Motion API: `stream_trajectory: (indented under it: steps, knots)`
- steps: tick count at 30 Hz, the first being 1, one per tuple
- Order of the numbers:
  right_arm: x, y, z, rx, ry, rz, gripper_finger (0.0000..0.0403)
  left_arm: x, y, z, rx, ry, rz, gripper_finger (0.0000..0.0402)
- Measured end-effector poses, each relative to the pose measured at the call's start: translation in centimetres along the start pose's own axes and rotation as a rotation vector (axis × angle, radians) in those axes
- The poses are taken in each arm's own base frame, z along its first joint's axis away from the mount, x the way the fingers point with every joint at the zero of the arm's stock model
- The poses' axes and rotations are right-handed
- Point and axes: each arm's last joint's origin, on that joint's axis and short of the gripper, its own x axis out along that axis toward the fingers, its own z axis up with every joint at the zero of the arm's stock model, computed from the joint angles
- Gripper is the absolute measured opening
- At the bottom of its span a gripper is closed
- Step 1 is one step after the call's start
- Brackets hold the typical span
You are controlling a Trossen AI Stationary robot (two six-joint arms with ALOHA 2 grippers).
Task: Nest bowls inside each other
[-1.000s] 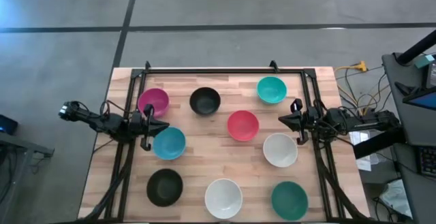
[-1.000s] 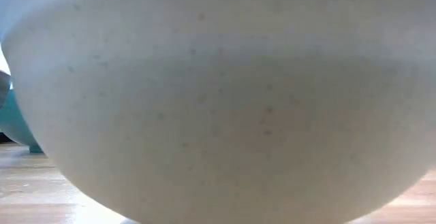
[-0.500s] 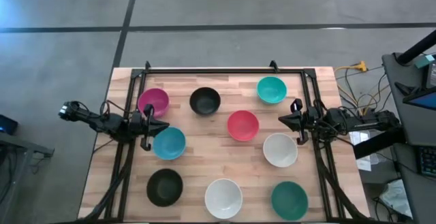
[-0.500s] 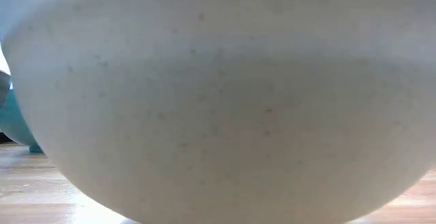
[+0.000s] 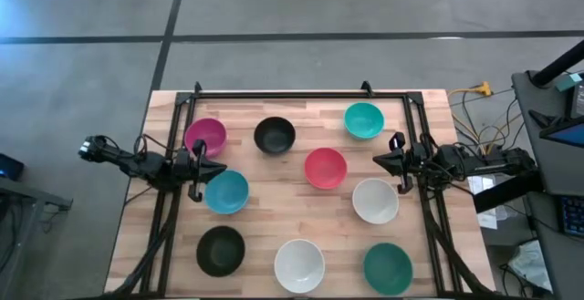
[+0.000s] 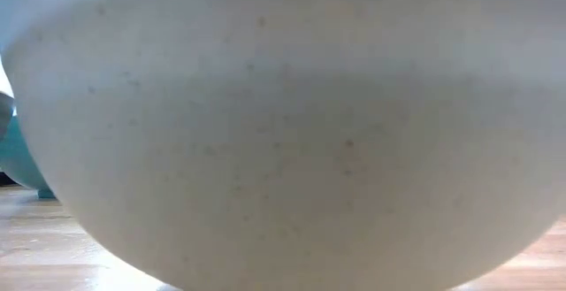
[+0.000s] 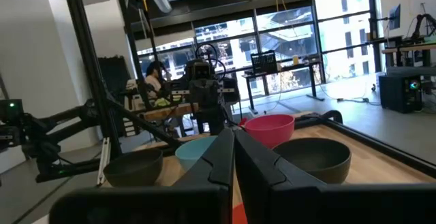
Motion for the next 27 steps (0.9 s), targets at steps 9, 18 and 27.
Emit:
stream_trajectory:
  steps: [9,18,27]
  knots:
    - [0.00,0.00,0.01,0.000,0.000,0.000,0.0009,0.00,0.00,0.00,0.000,0.000,0.000,0.0000]
    - [0.00,0.00,0.00,-0.357,0.000,0.000,0.0009,0.00,0.00,-0.01,0.000,0.001,0.000,0.0000]
    - [0.00,0.01,0.08,-0.378,-0.008,0.000,0.0009,0.00,-0.04,0.37,0.129,-0.036,-0.002,0.0000]
